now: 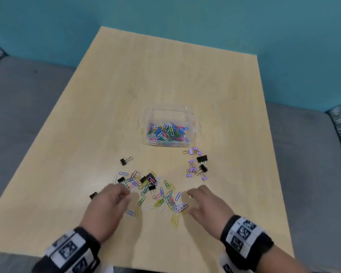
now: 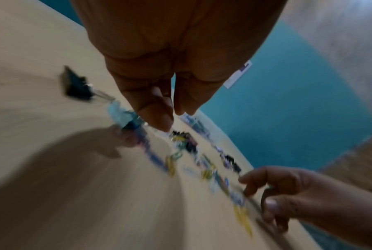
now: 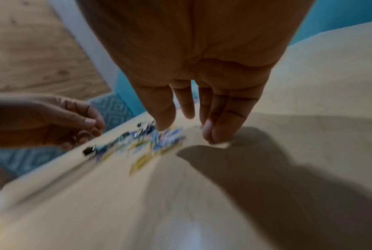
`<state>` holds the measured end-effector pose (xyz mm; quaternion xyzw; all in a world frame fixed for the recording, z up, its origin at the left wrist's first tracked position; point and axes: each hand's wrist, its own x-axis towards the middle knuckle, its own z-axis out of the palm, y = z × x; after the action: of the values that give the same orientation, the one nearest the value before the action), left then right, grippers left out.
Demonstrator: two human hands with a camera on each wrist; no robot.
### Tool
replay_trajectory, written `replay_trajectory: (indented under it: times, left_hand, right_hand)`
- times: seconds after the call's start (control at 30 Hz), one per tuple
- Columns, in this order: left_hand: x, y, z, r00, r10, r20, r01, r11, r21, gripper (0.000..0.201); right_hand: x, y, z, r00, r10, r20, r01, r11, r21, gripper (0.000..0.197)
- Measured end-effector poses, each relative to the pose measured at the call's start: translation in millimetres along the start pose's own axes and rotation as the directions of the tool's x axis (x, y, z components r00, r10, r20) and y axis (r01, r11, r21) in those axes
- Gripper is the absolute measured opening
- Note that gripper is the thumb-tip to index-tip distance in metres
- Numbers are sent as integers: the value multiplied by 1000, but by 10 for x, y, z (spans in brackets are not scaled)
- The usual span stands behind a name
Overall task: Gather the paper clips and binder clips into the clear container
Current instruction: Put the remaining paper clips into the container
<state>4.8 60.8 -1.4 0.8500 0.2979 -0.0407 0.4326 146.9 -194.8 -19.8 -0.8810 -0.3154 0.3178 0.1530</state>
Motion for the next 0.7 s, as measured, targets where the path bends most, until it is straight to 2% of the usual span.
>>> replay_trajectory:
  times: [0.1, 0.2, 0.37, 0.43, 0.7]
  left_hand:
    - [-355, -214, 155, 998, 37, 49, -46, 979, 197, 23]
    - [-503, -243, 324, 997, 35, 62, -48, 973, 227, 30]
    - [-362, -84, 590, 976, 176, 131, -209, 930, 302, 62]
    - [-221, 28, 683, 964, 210, 163, -256, 901, 350, 65]
    - [98, 220, 886, 952, 219, 214, -298, 821, 486, 29]
  right_hand:
    - [-246, -65, 242, 999, -8, 31, 9, 1000, -29, 72]
    - [-239, -156, 379, 1000, -9, -29, 7, 998, -60, 81]
    - [32, -326, 427, 993, -15, -114, 9, 999, -49, 76]
    - [161, -370, 430, 992, -23, -121, 15, 998, -69, 74]
    - [388, -439, 437, 988, -58, -143, 46, 995, -86, 27]
